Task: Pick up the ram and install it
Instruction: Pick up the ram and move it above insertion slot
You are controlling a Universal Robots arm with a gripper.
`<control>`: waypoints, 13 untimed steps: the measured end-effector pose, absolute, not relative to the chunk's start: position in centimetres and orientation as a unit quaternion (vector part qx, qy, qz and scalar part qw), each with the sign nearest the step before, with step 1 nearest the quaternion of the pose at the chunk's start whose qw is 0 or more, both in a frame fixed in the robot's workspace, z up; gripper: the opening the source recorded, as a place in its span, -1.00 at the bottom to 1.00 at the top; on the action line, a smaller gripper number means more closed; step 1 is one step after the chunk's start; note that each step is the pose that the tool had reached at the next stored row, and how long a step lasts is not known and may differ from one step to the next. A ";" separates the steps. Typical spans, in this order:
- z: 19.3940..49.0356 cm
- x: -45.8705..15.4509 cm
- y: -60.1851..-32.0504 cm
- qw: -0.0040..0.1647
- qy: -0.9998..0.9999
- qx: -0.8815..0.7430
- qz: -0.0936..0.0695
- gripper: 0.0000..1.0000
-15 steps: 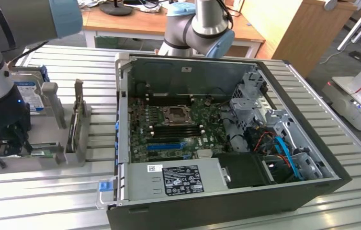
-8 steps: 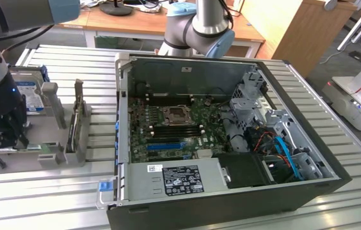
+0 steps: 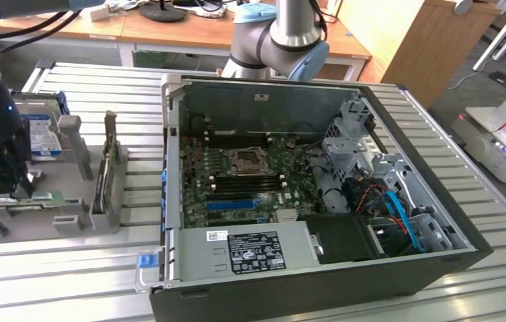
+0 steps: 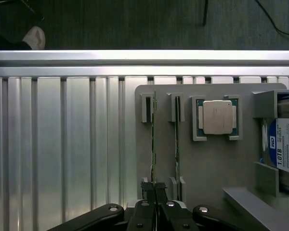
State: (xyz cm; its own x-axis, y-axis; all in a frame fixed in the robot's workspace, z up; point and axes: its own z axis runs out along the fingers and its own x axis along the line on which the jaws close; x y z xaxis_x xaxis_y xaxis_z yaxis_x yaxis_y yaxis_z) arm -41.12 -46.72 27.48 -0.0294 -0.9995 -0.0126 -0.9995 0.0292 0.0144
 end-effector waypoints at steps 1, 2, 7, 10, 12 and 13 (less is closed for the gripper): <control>27.7 -41.1 -46.7 0.001 -0.717 0.697 -0.009 -0.76; 28.0 -41.1 -46.7 0.001 -0.717 0.697 -0.009 -0.76; 29.1 -41.1 -46.7 0.001 -0.717 0.697 -0.009 -0.76; 30.0 -41.1 -46.7 0.001 -0.717 0.697 -0.009 -0.76; 30.7 -41.1 -46.7 0.001 -0.717 0.697 -0.009 -0.76; 31.0 -41.1 -46.7 0.001 -0.717 0.697 -0.009 -0.76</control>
